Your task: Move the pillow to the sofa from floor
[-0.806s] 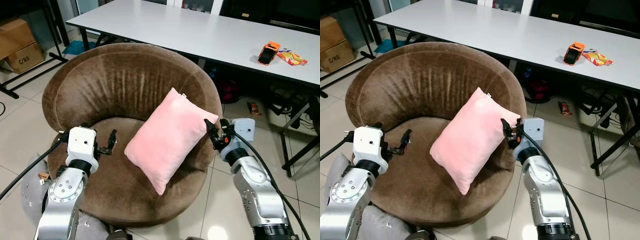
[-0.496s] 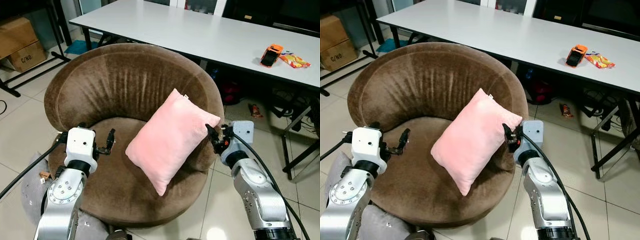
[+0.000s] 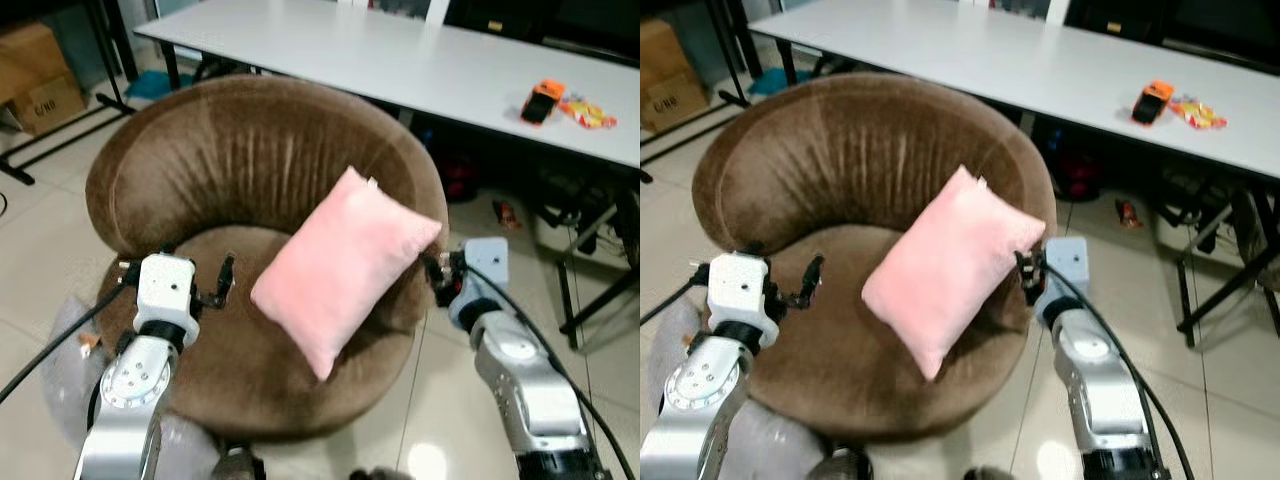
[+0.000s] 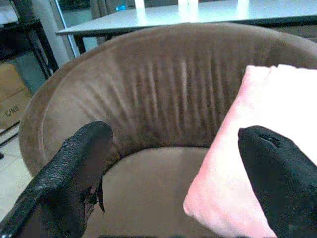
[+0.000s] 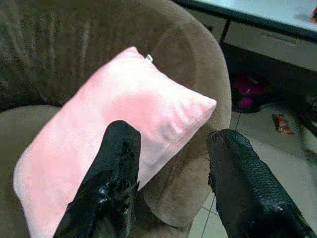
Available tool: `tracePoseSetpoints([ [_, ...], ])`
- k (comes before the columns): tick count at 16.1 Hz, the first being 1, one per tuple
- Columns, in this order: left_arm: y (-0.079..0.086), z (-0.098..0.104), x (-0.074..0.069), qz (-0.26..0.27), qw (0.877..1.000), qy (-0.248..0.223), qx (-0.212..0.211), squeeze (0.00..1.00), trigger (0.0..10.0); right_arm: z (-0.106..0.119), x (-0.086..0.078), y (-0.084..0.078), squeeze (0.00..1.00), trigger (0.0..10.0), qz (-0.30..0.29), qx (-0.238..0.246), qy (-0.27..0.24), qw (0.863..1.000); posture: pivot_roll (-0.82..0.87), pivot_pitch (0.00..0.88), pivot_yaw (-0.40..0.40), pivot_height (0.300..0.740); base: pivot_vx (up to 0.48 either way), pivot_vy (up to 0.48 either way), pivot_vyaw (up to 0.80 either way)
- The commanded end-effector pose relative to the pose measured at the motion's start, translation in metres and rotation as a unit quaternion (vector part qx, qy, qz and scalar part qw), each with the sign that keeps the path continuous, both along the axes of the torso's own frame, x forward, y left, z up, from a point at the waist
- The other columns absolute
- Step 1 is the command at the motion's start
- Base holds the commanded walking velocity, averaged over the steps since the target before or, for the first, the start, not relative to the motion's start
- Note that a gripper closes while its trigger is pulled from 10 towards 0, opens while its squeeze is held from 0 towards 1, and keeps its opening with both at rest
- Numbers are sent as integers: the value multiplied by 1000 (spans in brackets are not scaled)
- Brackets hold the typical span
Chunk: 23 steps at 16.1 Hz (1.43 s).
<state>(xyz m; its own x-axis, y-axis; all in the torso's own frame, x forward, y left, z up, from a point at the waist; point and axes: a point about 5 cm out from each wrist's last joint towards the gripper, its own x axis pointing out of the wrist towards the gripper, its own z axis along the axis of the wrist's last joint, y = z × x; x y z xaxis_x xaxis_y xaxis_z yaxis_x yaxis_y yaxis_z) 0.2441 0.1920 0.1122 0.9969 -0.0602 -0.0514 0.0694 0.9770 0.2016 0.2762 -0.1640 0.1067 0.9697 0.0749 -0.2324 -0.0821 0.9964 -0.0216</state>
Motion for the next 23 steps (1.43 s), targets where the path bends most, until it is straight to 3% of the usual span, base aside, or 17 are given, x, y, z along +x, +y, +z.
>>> tracePoseSetpoints([
  [1,-1,0,0,1,1000,-2,2,0,10000,5,-1,-2,0,10000,-2,4,-6,1000,0,0,-43,740,-274,0,0],
  [3,-3,-1,0,0,1000,-1,0,0,10000,10,-4,-4,0,10000,-4,31,-31,999,-4,0,-39,740,-276,0,0],
  [4,-3,-1,1,-1,1000,0,0,0,10000,13,-2,-8,0,10000,-28,-1,-53,998,-6,0,-41,740,-274,0,0],
  [5,-3,-1,1,0,1000,0,0,0,10000,10,-2,-9,0,10000,-37,-18,-37,998,-4,0,-45,740,-285,0,0],
  [10,-3,-2,-1,6,1000,-1,0,0,10000,3,-5,-8,0,10000,-22,1,-12,1000,6,0,-57,740,-287,0,0],
  [18,2,-2,-3,31,999,2,-10,0,10000,0,-7,0,0,10000,12,8,2,1000,12,0,-63,740,0,0,0],
  [23,2,-3,-6,29,1000,7,-7,0,10000,-1,-8,3,0,10000,20,15,4,1000,12,0,-64,740,0,364,0],
])
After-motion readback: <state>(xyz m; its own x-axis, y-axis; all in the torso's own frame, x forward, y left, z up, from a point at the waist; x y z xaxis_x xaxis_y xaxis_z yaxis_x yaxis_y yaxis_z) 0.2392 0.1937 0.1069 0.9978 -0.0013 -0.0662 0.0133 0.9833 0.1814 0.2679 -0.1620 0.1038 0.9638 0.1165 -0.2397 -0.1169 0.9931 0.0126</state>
